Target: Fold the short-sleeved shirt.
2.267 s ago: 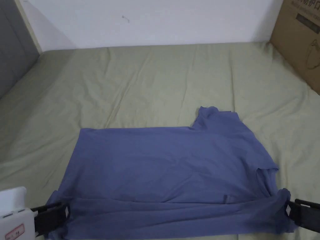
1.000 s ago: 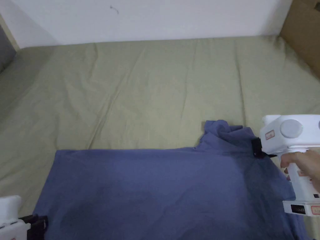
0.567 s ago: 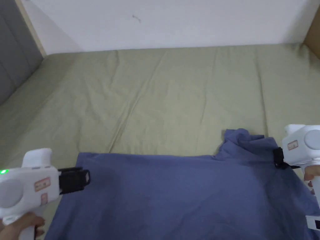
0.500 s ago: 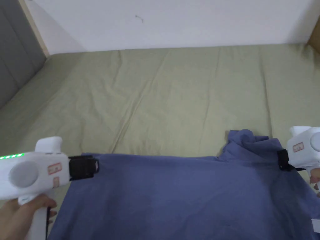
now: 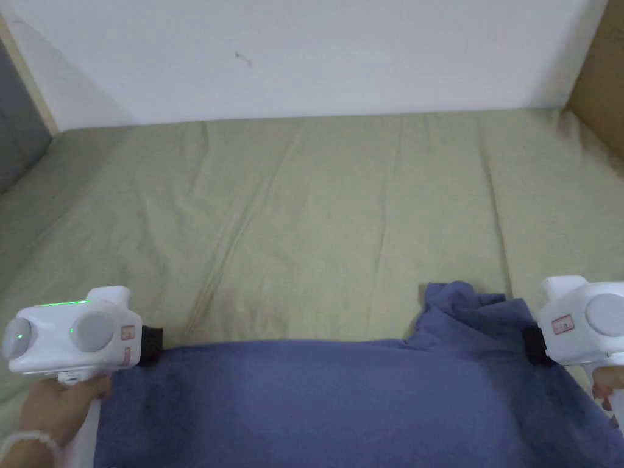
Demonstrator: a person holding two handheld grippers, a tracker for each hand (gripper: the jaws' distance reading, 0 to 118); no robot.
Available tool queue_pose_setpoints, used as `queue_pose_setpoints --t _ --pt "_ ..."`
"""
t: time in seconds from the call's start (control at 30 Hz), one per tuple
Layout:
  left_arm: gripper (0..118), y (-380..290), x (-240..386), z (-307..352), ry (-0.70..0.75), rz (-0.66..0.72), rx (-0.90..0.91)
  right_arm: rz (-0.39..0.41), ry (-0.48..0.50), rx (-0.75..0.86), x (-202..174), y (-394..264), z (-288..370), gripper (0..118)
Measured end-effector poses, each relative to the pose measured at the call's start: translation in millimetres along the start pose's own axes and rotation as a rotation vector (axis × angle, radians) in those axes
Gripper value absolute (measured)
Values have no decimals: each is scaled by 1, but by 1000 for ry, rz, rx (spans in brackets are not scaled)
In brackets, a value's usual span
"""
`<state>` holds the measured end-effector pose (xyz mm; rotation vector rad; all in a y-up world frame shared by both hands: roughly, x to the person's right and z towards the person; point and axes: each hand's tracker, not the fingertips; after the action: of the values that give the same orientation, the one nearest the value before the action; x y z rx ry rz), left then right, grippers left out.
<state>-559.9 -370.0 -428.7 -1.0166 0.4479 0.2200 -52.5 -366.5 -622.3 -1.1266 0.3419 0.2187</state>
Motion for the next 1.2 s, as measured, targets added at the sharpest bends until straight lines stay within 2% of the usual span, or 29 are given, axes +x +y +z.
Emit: queue_pose_setpoints --t 0.03,0.07,0.13,0.23,0.47,0.7,0.83,1.0,1.07,1.1,1.13,1.17,1.2 --pt "12 1 0 4 -9 -8 -4 -7 -1 16 1 0 5 3" --pt "3 4 -1 8 -27 -8 -13 -25 6 30 2 0 11 3" --pt "3 4 0 20 -57 3 -15 -35 22 44 3 1 24 3" --pt "3 2 1 45 -57 -39 20 -3 23 74 2 0 49 3" --pt "3 -16 -20 143 -115 -47 164 51 22 155 0 -21 126 3" --pt "3 -102 -46 229 -133 -69 215 71 56 206 2 -111 205 3" --pt "3 -167 -58 240 -138 -67 183 88 67 179 -5 -184 219 3" --pt "3 -235 -71 210 -150 -22 53 72 57 58 -15 -264 189 3" --pt "4 -256 -76 193 -156 29 36 3 52 26 -4 -285 156 3" --pt "13 -261 -78 188 -162 60 23 -9 66 26 -2 -291 150 4" --pt "30 -265 -84 181 -168 91 12 -12 77 40 -2 -298 147 8" --pt "56 -267 -87 181 -153 105 23 -14 60 56 -2 -302 146 18" --pt "100 -269 -91 183 -150 121 36 -15 49 72 -1 -303 146 42"
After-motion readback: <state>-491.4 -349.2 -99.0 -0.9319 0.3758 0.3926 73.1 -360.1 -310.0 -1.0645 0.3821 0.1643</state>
